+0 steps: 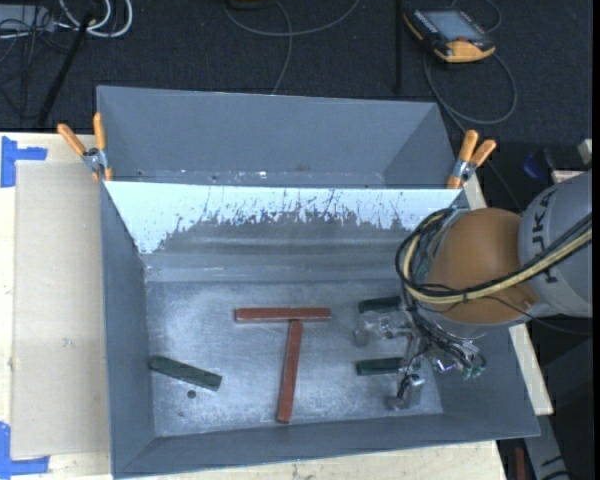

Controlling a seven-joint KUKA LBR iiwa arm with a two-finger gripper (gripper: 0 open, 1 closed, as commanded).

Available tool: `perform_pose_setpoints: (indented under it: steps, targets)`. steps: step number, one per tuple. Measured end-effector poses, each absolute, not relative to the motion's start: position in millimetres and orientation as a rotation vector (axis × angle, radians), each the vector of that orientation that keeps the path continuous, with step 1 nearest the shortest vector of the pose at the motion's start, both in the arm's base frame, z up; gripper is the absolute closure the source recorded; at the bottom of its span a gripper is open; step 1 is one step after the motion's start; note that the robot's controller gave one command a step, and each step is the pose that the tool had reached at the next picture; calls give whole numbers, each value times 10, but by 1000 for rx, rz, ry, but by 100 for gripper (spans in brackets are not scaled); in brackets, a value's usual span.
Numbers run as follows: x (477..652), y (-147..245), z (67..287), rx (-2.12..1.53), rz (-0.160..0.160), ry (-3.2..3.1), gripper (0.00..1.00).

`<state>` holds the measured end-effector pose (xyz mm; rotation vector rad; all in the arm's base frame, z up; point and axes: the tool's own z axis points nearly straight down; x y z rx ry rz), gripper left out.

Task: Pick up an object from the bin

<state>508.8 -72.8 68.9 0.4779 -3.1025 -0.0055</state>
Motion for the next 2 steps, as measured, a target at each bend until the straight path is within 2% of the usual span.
perform_pose_setpoints:
  steps: [1,2]
  targets:
    - [5090,-744,695,480,-1,-3103,100]
    - [5198,-697,2051,317,2,-3134,100]
